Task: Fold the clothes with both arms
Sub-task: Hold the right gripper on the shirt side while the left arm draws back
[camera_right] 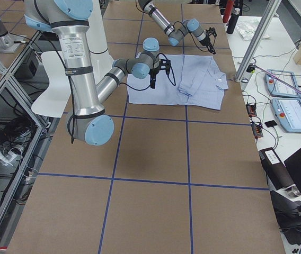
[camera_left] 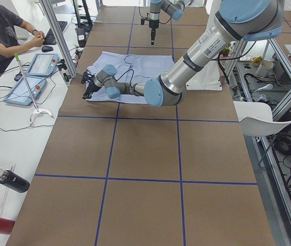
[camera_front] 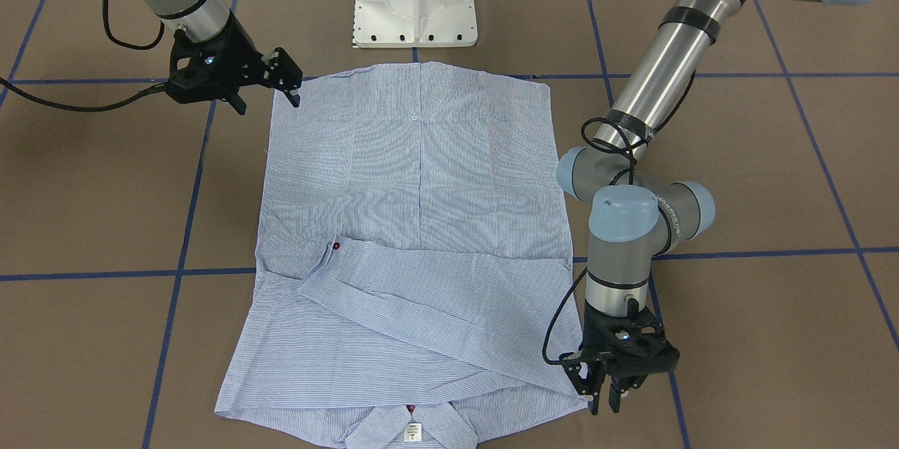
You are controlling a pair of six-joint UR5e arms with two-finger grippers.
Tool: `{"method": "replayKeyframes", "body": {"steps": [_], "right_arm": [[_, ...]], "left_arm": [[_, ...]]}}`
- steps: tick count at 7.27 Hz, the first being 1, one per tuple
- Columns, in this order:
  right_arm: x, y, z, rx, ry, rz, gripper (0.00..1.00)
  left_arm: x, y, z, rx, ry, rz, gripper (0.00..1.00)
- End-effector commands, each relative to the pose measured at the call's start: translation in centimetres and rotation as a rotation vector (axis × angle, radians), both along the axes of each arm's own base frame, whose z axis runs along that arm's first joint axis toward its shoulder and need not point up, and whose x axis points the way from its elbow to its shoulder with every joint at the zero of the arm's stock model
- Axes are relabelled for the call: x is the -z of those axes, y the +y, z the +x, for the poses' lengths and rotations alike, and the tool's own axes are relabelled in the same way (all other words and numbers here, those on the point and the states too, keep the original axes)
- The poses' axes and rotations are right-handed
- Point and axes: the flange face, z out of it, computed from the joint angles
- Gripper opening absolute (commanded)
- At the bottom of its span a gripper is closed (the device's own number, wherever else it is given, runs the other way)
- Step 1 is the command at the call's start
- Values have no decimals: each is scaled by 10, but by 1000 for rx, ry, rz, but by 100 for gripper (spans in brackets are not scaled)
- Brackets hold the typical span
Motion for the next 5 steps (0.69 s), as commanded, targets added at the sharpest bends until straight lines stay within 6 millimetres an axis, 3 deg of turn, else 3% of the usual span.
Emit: {"method": "replayKeyframes", "body": {"steps": [1, 3, 5], "right_arm": [[2, 1, 1, -2, -3, -1, 100], [2, 6, -4, 3, -1, 3, 100], [0, 33, -35, -12, 27, 11, 100]], "left_arm": [[30, 8, -25, -92, 91, -11, 100], [50, 54, -40, -225, 193, -112, 100], [53, 114, -77, -270, 282, -128, 100]]}}
